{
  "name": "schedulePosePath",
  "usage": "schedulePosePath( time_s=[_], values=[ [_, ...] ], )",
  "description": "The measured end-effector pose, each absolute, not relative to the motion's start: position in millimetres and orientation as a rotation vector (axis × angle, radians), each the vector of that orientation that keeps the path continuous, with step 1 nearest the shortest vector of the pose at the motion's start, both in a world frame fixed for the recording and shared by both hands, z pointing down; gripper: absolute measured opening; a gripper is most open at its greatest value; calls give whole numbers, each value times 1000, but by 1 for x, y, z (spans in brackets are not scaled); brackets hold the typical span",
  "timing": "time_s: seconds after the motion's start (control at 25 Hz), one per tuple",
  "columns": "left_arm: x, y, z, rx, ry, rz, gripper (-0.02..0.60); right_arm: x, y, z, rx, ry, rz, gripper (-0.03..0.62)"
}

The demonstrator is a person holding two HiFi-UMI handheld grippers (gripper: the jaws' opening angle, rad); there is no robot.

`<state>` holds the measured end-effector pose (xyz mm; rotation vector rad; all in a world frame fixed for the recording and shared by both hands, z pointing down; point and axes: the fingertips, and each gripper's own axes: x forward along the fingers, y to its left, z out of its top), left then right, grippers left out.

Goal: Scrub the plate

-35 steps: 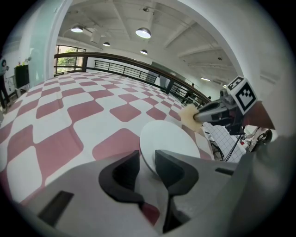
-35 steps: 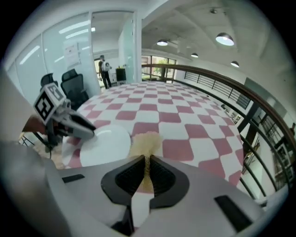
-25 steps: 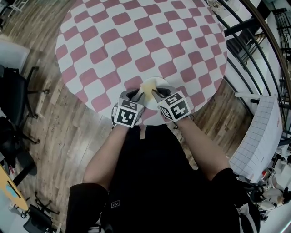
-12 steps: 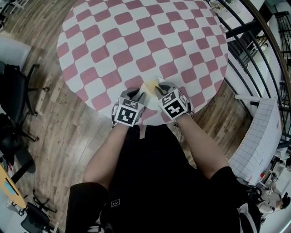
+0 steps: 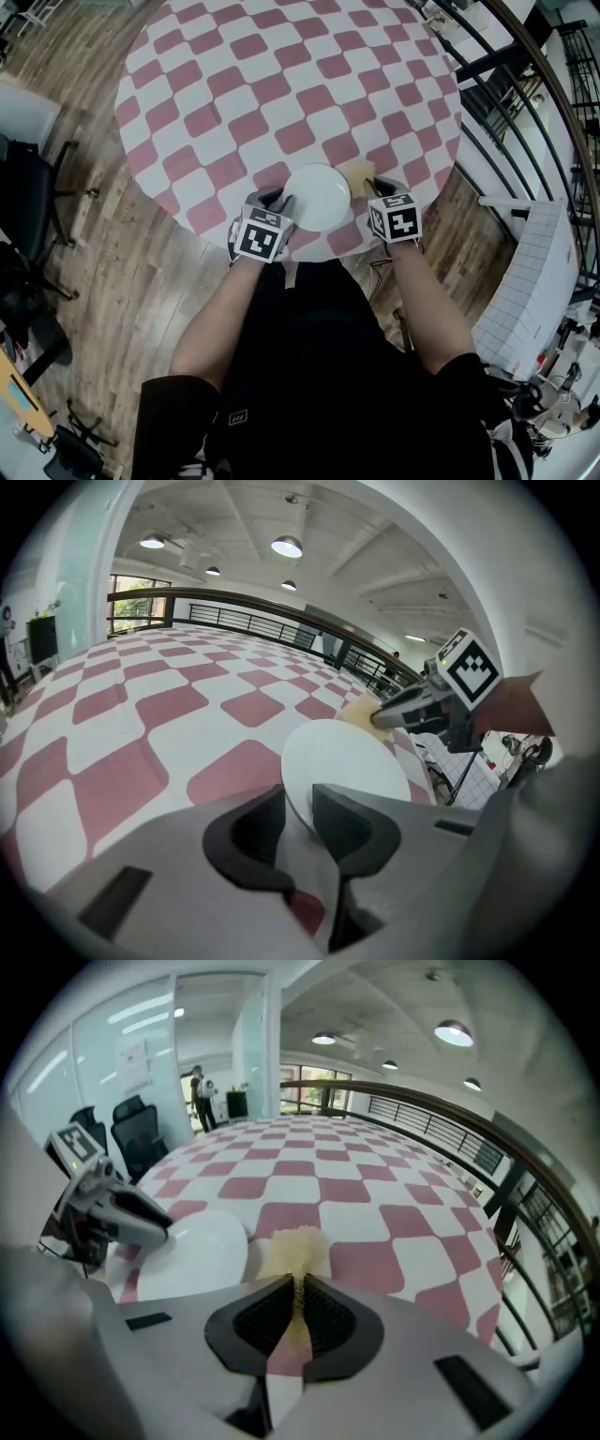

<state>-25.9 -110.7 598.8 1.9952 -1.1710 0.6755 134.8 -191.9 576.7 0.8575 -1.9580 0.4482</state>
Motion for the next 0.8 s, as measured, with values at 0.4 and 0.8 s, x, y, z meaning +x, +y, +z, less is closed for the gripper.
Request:
schedulePosePath(
  time_s=[0.4,0.8],
  values=[
    [-37,-112,600,1962,-1208,661,81,95,-165,554,817,-2070,444,40],
    [-34,-112,596,1984,-1173,625,81,47,-146,526,703,-2235,585,40]
  ],
)
